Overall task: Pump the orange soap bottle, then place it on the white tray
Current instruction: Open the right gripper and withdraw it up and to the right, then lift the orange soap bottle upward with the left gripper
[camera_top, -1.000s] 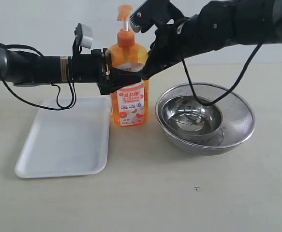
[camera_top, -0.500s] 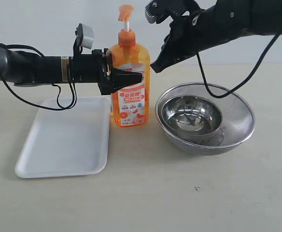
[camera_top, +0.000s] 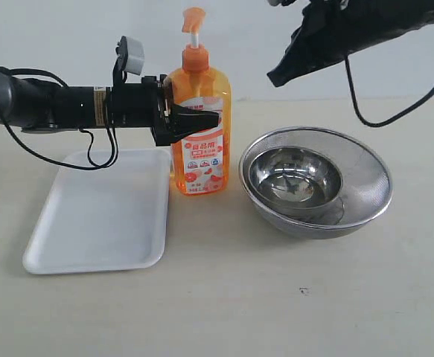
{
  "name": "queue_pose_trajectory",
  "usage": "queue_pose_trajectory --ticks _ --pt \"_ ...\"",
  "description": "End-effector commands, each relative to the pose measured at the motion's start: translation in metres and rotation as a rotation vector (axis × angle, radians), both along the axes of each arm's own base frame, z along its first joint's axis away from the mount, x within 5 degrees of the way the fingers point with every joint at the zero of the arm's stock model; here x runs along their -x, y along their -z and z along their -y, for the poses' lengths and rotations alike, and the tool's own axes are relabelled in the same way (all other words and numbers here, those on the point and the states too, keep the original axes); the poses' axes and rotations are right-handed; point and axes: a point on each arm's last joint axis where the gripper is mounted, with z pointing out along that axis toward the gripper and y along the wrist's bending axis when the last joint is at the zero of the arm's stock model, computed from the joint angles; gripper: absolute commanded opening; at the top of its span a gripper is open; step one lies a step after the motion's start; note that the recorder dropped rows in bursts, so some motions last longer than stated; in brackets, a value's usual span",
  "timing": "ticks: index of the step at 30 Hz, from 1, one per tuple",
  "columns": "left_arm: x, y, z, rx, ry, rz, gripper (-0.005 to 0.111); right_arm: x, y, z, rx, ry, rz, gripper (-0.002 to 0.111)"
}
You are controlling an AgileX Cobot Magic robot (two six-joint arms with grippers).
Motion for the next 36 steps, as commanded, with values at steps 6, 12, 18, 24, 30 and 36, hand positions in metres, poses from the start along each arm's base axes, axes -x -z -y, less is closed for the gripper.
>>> queue_pose_trajectory --ticks 6,12,18,24,30,36 --pt "0.001 -0.004 0.004 0.012 0.017 0.014 0.005 0.014 -0.037 0.029 0.006 0.055 0.036 0.0" --pt "0.001 -0.005 0.005 0.014 0.019 0.014 0.005 0.033 -0.048 0.043 0.027 0.093 0.082 0.0" --pt "0.001 -0.005 0.005 0.014 0.019 0.014 0.005 0.067 -0.055 0.067 0.019 0.212 0.144 0.0" --pt "0.001 -0.005 0.005 0.015 0.02 0.014 0.005 0.118 -0.073 0.112 -0.052 0.427 0.257 0.0" --pt "0.002 -0.005 0.005 0.023 0.021 -0.008 0.005 0.175 -0.074 0.127 -0.139 0.48 0.322 0.0" --pt "0.002 -0.005 0.005 0.023 0.021 -0.008 0.005 0.207 -0.069 0.14 -0.16 0.544 0.371 0.0"
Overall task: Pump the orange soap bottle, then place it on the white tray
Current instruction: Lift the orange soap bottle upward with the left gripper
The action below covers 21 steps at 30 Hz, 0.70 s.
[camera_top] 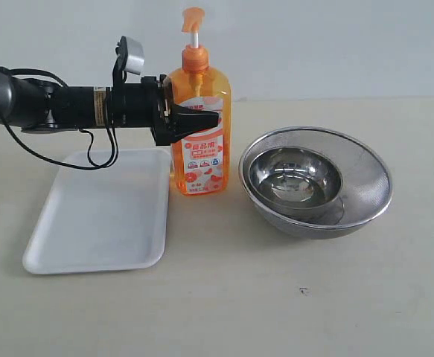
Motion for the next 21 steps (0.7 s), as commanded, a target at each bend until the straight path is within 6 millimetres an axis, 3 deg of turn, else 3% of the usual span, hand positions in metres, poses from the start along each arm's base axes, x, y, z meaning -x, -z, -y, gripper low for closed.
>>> queue_pose_trajectory --ticks 1,21 --pt "0.0017 -0.0049 0.0047 0.021 0.022 0.001 0.005 0.0156 0.0003 0.0072 -0.005 0.035 0.042 0.0" --pt "0.0017 -0.0049 0.0047 0.021 0.022 0.001 0.005 0.0176 0.0046 0.0071 -0.008 0.03 0.035 0.0"
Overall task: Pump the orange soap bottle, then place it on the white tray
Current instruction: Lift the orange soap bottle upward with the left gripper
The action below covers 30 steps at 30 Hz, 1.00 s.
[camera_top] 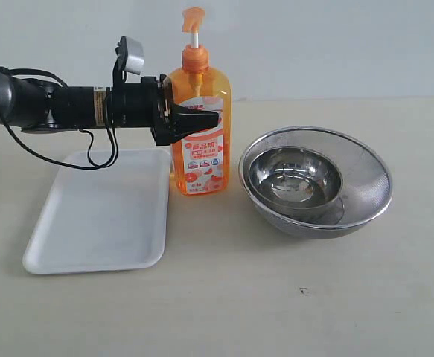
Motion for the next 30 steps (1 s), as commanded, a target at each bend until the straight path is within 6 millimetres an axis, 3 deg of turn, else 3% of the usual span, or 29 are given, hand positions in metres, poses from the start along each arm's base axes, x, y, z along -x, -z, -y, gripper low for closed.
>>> queue_pose_trajectory --ticks 1,14,30 --pt "0.002 -0.005 0.005 0.02 0.022 0.003 0.005 0.001 0.008 0.001 0.008 0.005 -0.021 0.0" --pt "0.001 -0.005 0.005 0.024 0.017 -0.018 0.005 0.001 0.017 0.001 0.013 0.0 -0.044 0.0" --pt "0.001 -0.041 0.002 0.011 -0.041 0.014 0.005 0.001 0.017 0.001 0.013 0.0 -0.044 0.0"
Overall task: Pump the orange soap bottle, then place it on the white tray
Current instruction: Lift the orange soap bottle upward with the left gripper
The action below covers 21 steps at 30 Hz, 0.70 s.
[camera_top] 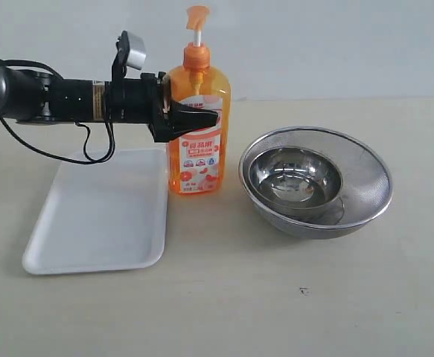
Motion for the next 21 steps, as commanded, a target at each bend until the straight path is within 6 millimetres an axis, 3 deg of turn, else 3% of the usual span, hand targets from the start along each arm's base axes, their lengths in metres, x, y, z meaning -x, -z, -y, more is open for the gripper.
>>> queue_pose_trajectory --ticks 1,21 --pt "0.001 -0.03 0.002 0.062 -0.029 0.018 0.005 0.001 0.0 0.001 0.002 0.002 0.002 0.0" --pt "0.002 -0.083 -0.003 0.065 -0.147 0.075 0.005 0.001 0.0 0.001 0.002 0.002 0.002 0.0"
